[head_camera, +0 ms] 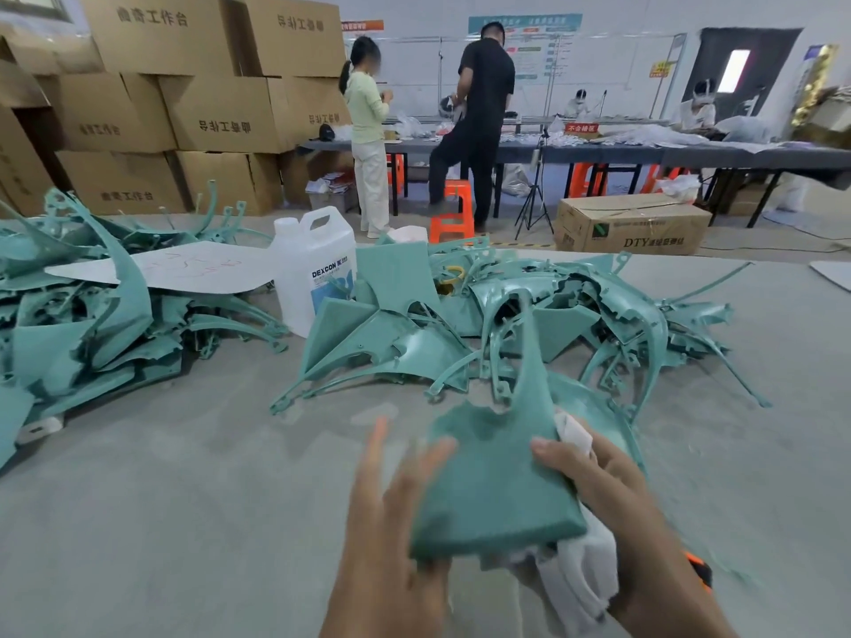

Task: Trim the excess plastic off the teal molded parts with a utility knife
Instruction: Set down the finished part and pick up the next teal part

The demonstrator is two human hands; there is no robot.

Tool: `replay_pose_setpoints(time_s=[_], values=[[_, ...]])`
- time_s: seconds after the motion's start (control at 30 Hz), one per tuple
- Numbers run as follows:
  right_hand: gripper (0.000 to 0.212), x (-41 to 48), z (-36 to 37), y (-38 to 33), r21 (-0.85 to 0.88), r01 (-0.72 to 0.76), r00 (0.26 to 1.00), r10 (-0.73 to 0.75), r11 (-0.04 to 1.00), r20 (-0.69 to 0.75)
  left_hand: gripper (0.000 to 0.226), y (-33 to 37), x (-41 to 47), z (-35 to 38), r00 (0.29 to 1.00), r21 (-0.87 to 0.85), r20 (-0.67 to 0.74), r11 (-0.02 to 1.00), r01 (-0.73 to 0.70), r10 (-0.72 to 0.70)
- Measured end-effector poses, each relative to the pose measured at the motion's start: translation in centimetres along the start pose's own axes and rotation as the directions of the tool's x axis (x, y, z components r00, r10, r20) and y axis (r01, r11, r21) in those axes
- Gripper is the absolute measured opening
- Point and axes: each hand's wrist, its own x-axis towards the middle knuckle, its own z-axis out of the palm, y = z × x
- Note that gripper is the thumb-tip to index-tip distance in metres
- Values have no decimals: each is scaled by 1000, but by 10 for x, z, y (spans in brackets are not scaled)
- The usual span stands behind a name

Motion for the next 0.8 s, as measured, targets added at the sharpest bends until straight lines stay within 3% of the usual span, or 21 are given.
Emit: replay_pose_setpoints(time_s=[0.07, 0.13, 0.17, 0.23, 0.3, 0.33, 0.37, 0.43, 0.47, 0.53, 0.6, 0.63, 0.67, 0.7, 0.73, 0.8], values=[[19, -3, -6, 5, 60, 45, 999, -46, 997, 12, 71, 8, 5, 1, 934, -382, -108, 882, 277, -340], [23, 0, -5, 12, 59, 94, 995, -95, 994, 27, 36, 8, 11, -2, 907, -525, 25, 766, 371, -421], [25, 3, -6, 17, 3, 135, 990, -135, 991, 45, 33, 9, 10, 0, 888, -587, 106, 693, 419, -447], [27, 7, -5, 20, -69, 198, 978, -193, 978, 81, 49, 14, 6, -1, 848, -676, 308, 527, 514, -432], [22, 9, -10, 24, -234, 248, 969, -236, 940, 80, 74, 22, 3, -1, 827, -689, 407, 465, 557, -387], [18, 9, -10, 24, -395, 266, 964, -255, 879, 81, 85, 24, 3, 2, 826, -686, 409, 467, 558, -387], [25, 9, -12, 25, -616, 262, 962, -255, 743, 101, 87, 20, 0, 5, 839, -688, 353, 493, 533, -414], [47, 10, -14, 25, -909, 215, 941, -325, 357, 95, 60, 13, -4, 12, 884, -657, 179, 617, 434, -431], [51, 9, -16, 25, -916, 221, 900, -431, 334, 60, 47, 16, -5, 17, 897, -612, 97, 685, 396, -432], [57, 7, -8, 19, -716, 340, 832, -550, 609, -72, 36, 16, -8, 26, 904, -561, 45, 738, 374, -424], [43, 5, 7, 22, -332, 350, 918, -391, 876, -65, 26, 16, -14, 34, 887, -547, 112, 717, 431, -448], [27, 0, 21, 29, -232, 350, 935, -352, 908, 34, 35, 18, -17, 35, 871, -507, 156, 719, 476, -466], [24, -8, 32, 40, -257, 443, 896, -419, 859, 146, 52, 18, -19, 36, 851, -482, 188, 709, 515, -490], [37, -15, 39, 52, -362, 574, 819, -514, 735, 255, 71, 17, -22, 36, 842, -491, 205, 692, 530, -500], [48, -21, 43, 58, -466, 677, 732, -587, 570, 346, 85, 18, -22, 36, 825, -513, 230, 656, 554, -517], [45, -14, 30, 57, -602, 752, 606, -639, 268, 473, 91, 19, -21, 33, 801, -538, 263, 608, 585, -538]])
